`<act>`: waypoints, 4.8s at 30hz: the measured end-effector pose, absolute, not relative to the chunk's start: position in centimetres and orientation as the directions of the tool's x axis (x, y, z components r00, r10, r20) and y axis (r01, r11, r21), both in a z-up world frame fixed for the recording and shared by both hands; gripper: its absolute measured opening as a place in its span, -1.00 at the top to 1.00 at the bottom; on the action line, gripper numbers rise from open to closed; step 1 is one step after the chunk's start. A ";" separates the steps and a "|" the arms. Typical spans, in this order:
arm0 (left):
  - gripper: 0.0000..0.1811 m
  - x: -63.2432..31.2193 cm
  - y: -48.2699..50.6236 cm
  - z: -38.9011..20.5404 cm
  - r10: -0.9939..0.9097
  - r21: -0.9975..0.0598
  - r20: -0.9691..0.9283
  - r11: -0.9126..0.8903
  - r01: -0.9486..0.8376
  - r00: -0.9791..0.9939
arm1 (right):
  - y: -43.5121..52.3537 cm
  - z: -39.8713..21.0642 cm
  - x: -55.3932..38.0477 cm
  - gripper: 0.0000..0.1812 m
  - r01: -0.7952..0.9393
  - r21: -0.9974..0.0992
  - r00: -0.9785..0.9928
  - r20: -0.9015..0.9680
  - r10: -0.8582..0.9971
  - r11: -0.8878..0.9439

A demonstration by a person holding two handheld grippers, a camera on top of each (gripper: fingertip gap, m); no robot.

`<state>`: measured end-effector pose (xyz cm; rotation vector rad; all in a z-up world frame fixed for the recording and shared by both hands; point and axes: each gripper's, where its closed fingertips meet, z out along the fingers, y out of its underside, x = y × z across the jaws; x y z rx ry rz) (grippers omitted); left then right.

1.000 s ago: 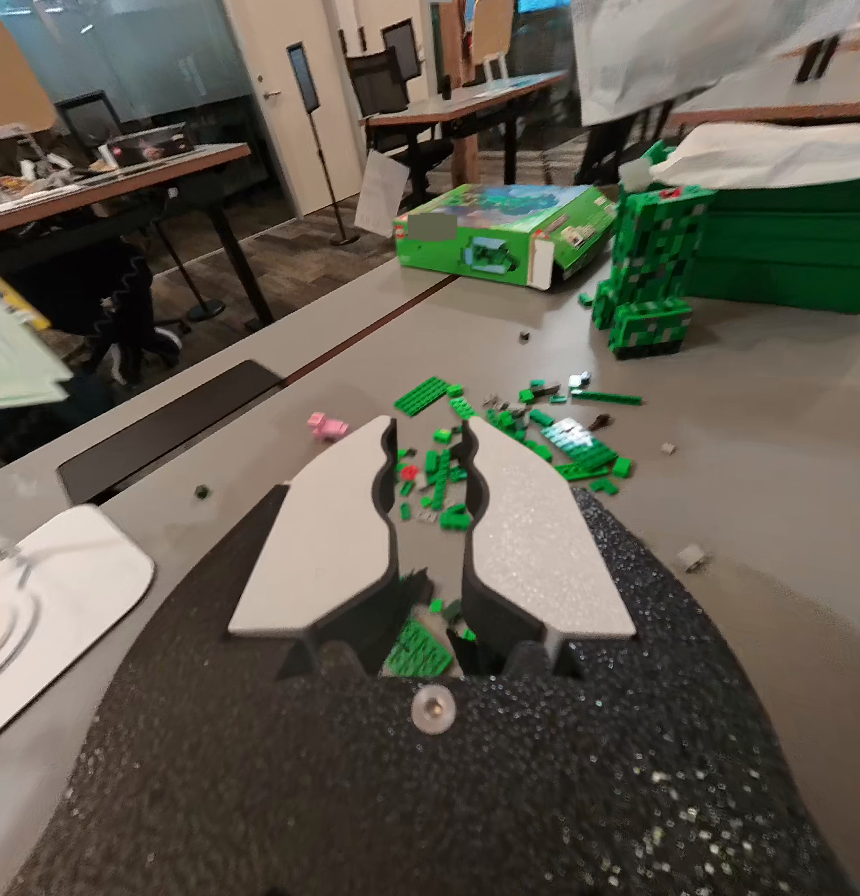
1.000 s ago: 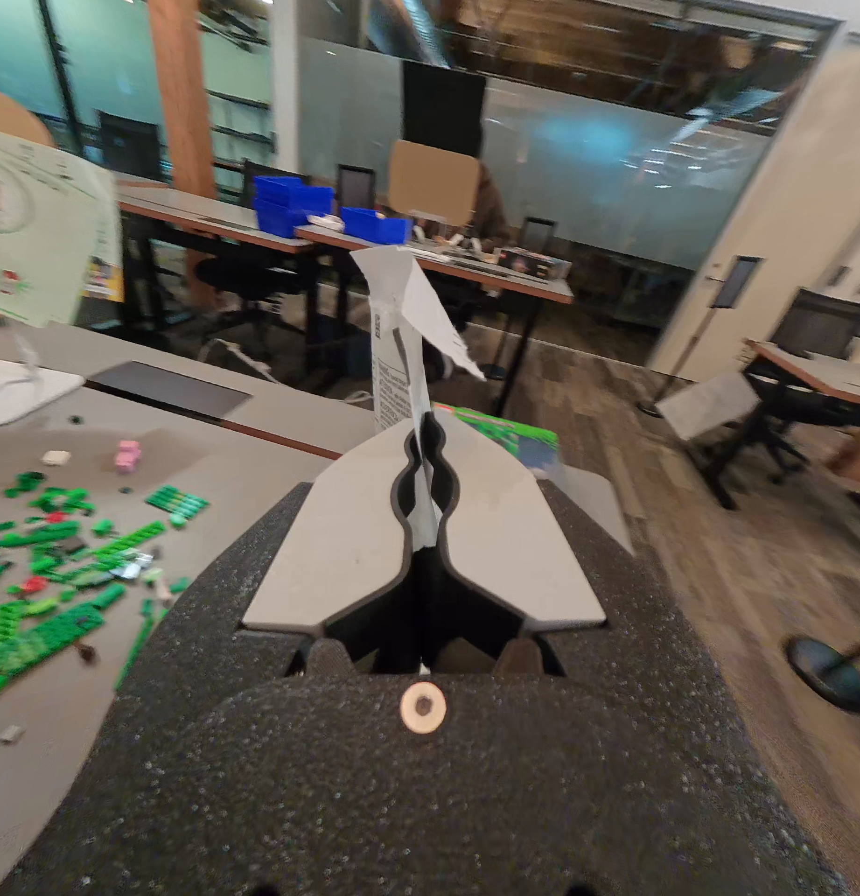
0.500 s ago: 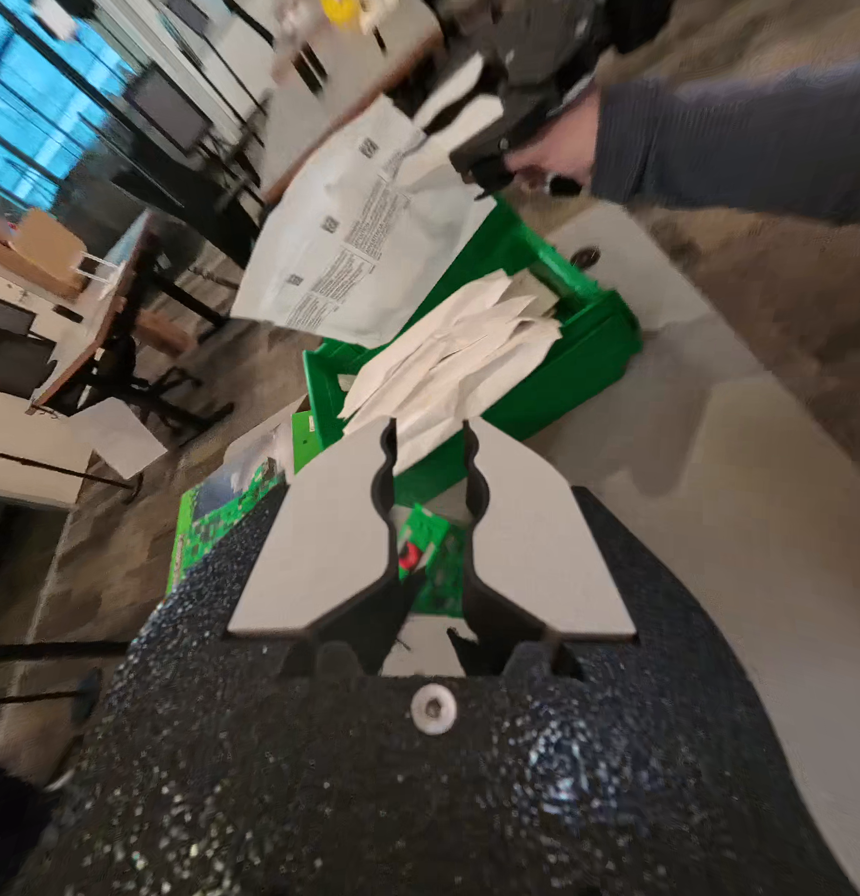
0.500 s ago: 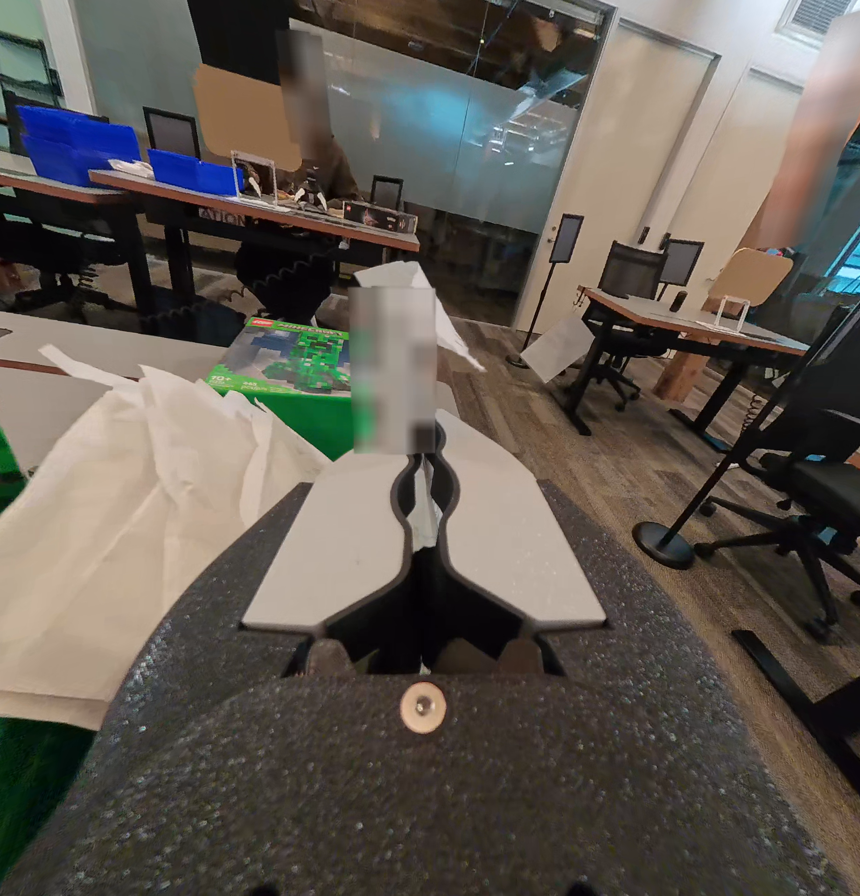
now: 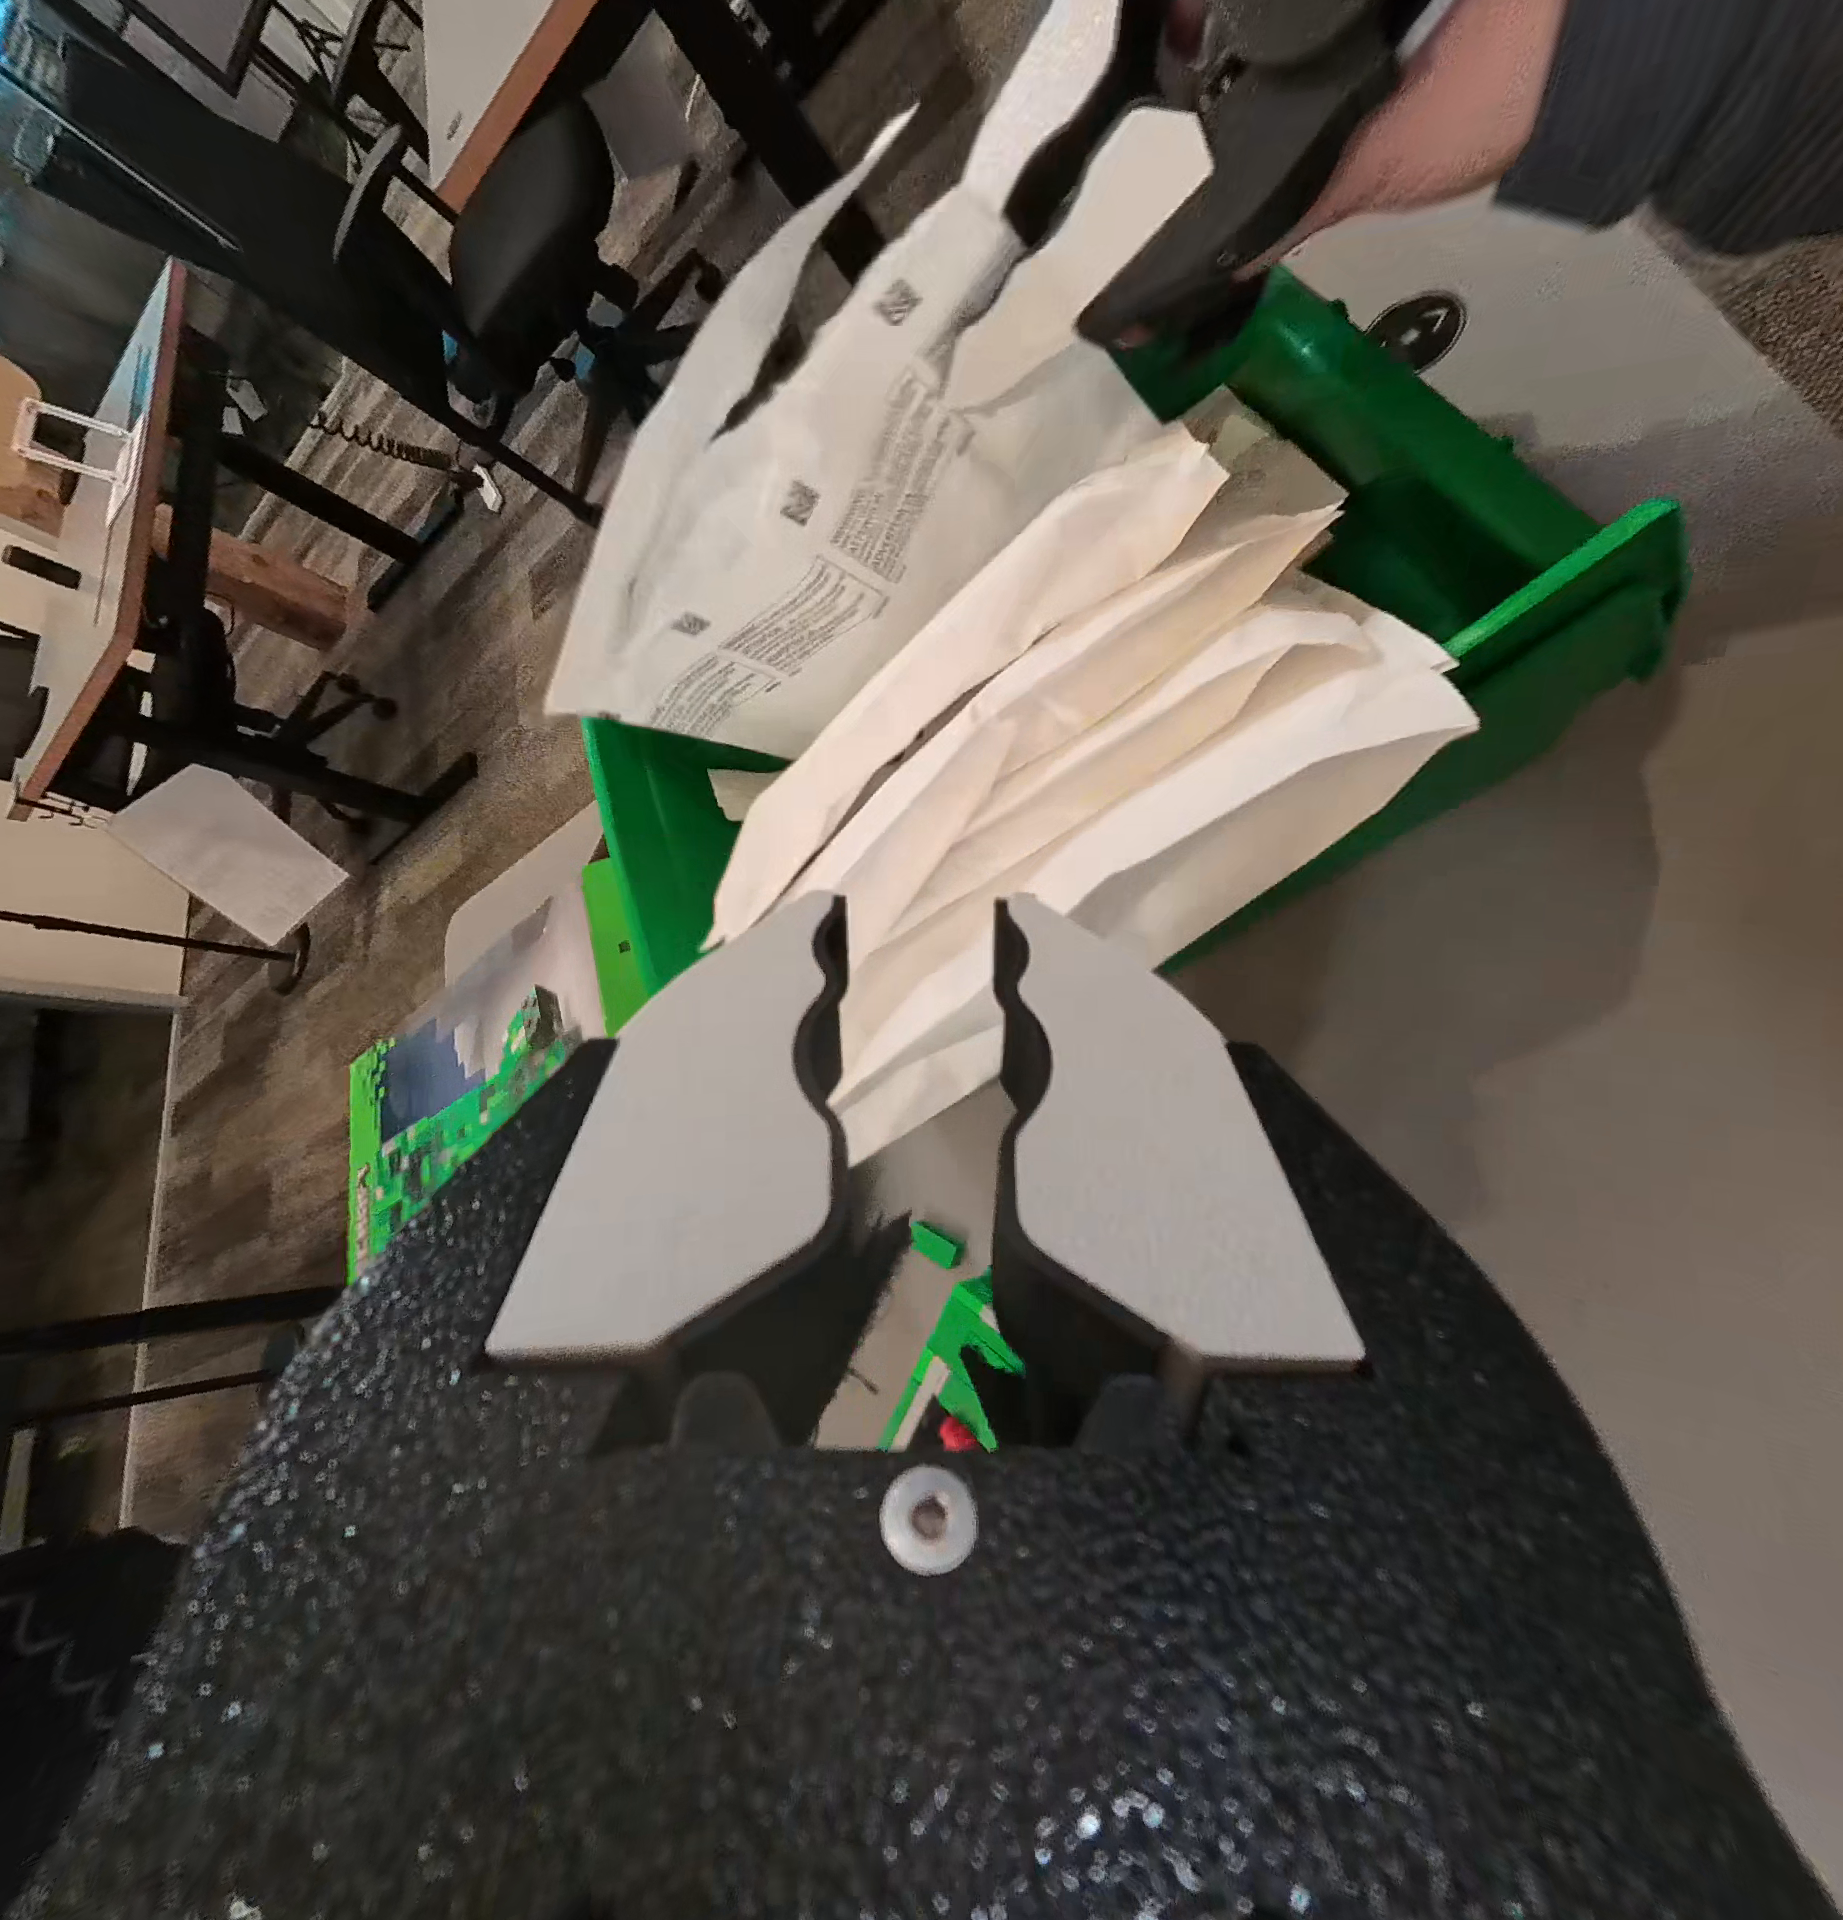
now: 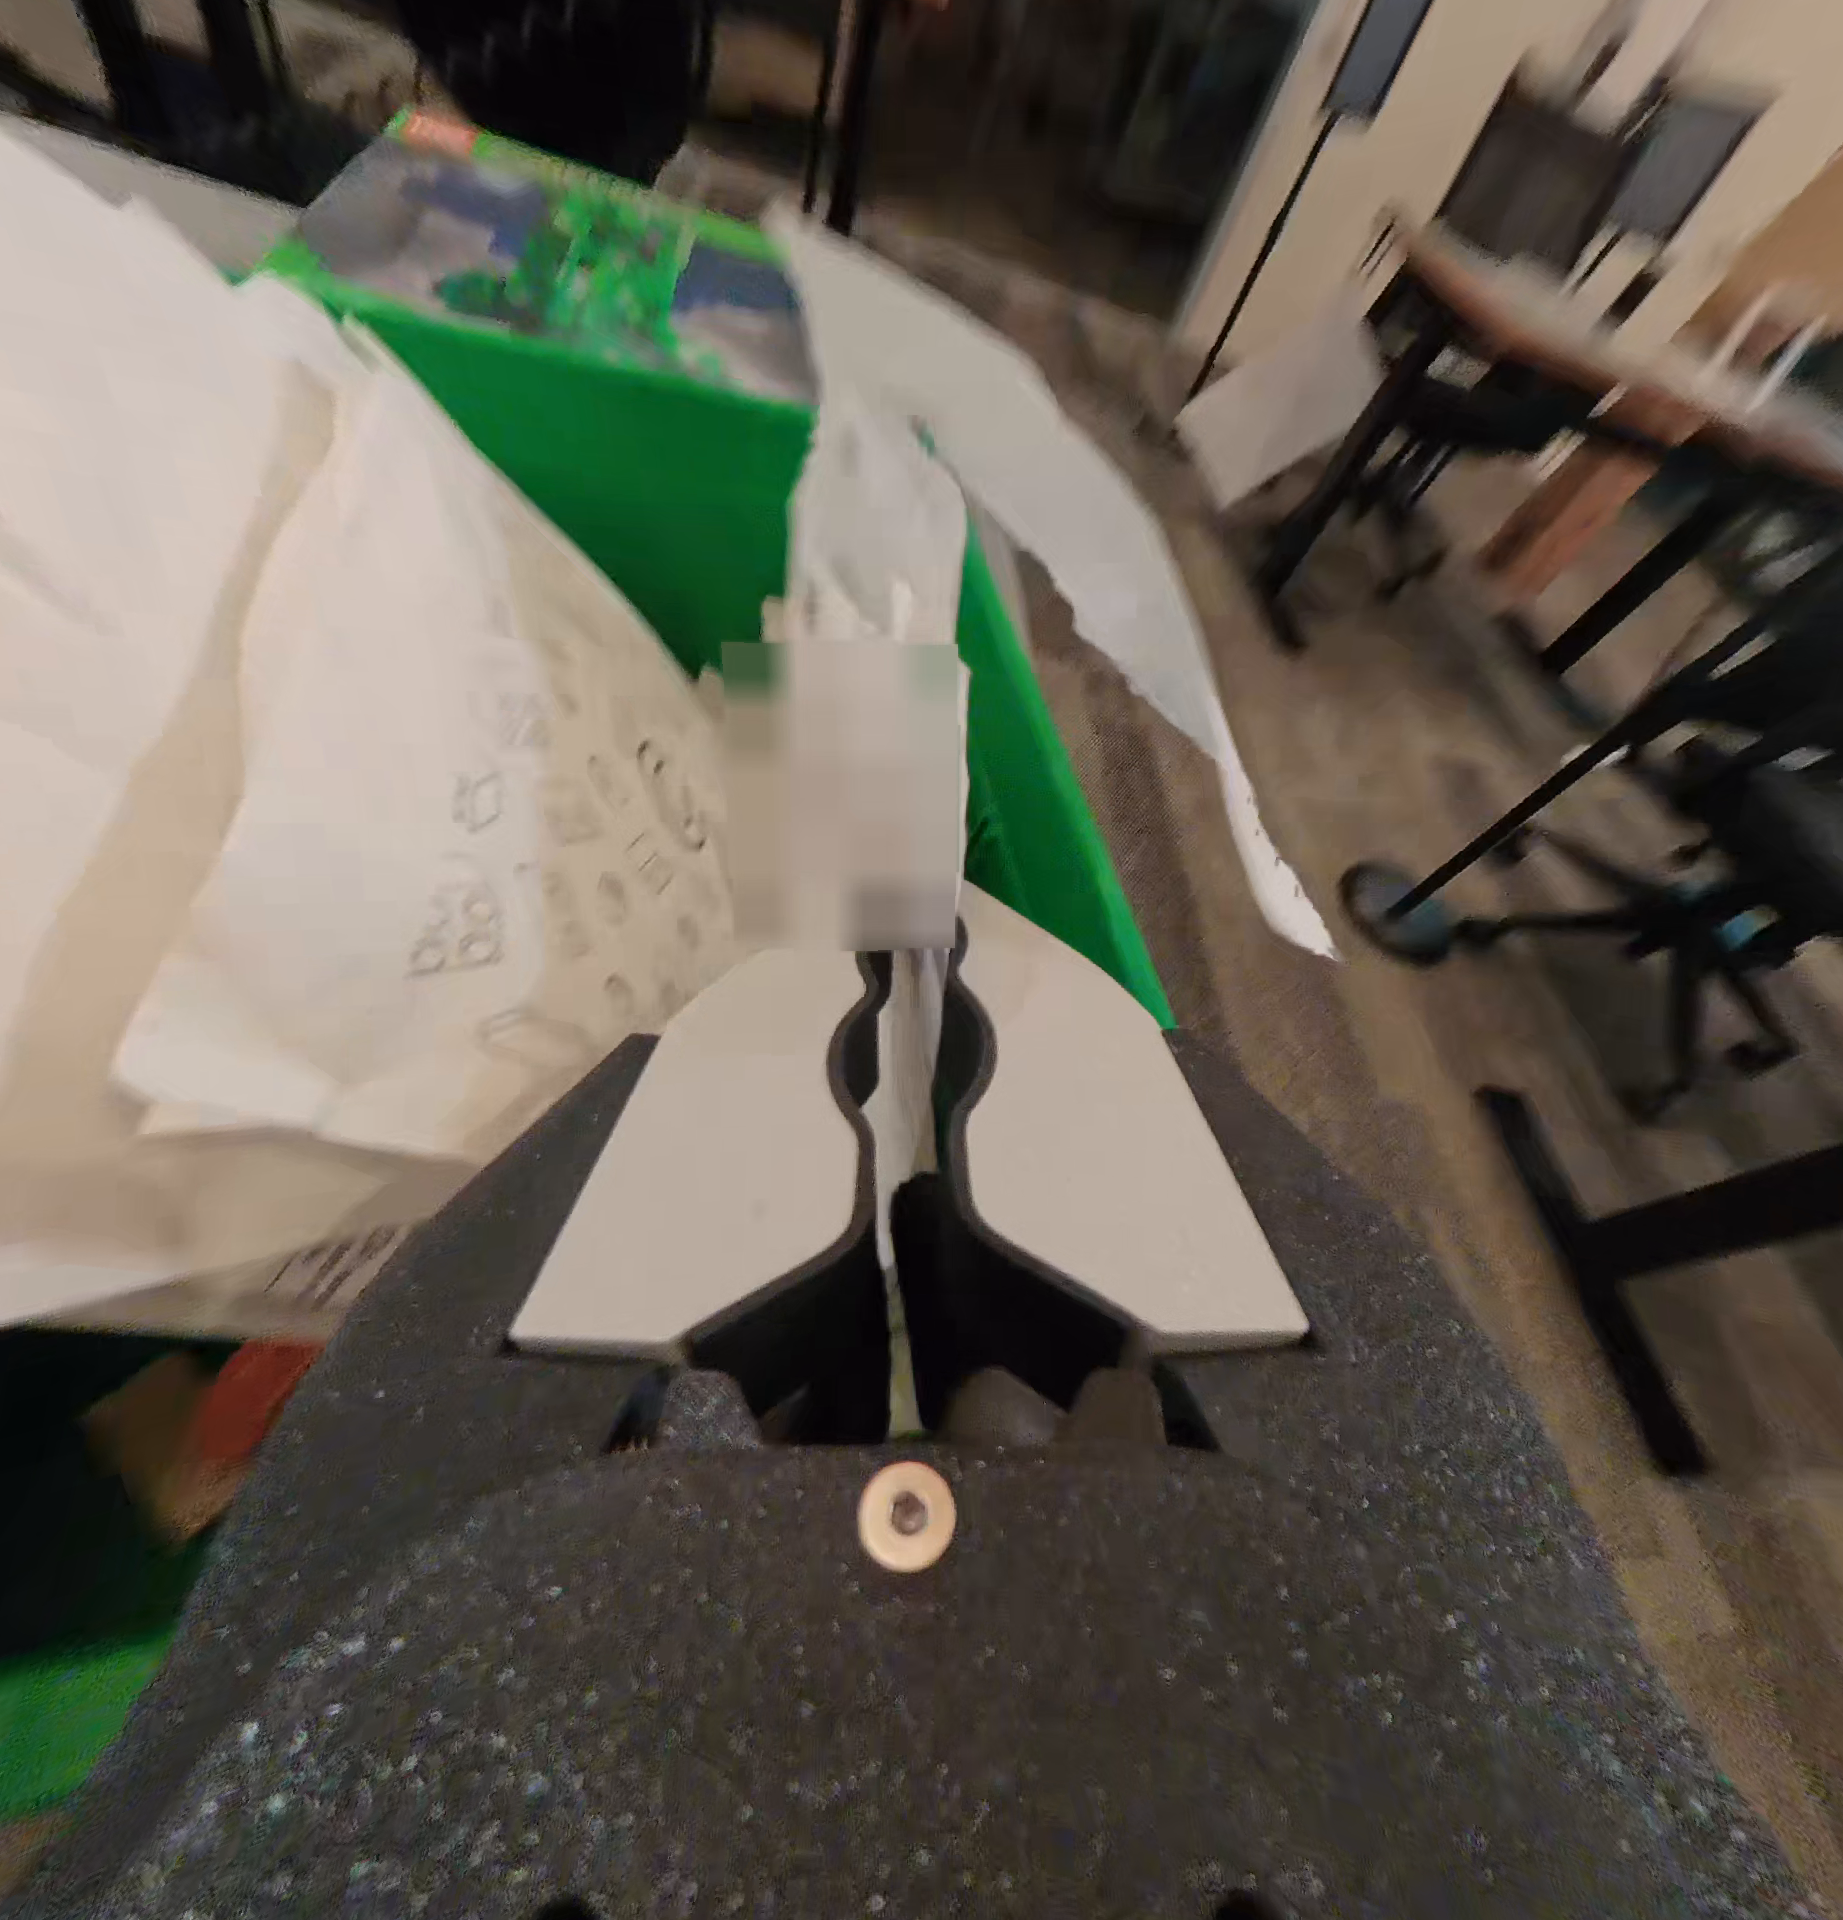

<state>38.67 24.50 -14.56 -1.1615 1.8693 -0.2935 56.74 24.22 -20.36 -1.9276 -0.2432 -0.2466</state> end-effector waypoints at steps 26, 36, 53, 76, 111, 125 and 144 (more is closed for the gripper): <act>0.72 28.3 21.4 -13.7 -0.833 -0.650 -0.551 0.470 -0.597 -0.055 | 21.8 -20.2 53.2 1.00 0.534 -0.780 0.845 0.502 0.184 -0.327; 0.72 23.7 21.5 -14.7 -0.862 -0.697 -0.506 0.385 -0.605 0.034 | 19.4 -10.4 50.5 0.99 0.218 -0.976 0.961 0.215 0.176 -0.001; 0.74 10.4 21.4 -13.8 -0.828 -0.786 -0.487 0.277 -0.552 0.279 | 17.6 -3.1 40.3 1.00 0.287 -0.946 0.917 0.317 0.241 0.149; 0.45 -16.0 18.1 -15.0 -0.693 -1.000 0.013 -0.018 0.000 0.721 | 16.3 -6.0 -3.5 1.00 -0.123 -0.988 0.279 0.051 0.959 0.089; 1.00 -36.0 18.8 -23.5 -0.123 -0.285 -0.936 -0.290 -0.914 0.331 | 19.2 -23.4 -22.7 0.32 0.537 -0.726 0.134 0.575 0.807 0.429; 0.22 -33.5 16.3 -21.2 -0.262 -0.620 -0.715 -0.191 -0.761 0.648 | 19.6 -21.8 -26.4 1.00 0.461 -0.703 0.013 0.615 0.788 0.541; 0.85 -29.2 15.6 -17.2 -0.672 -0.811 -0.340 -0.145 -0.567 0.658 | 18.2 -20.3 -24.3 1.00 0.263 -0.687 -0.276 0.619 0.735 0.677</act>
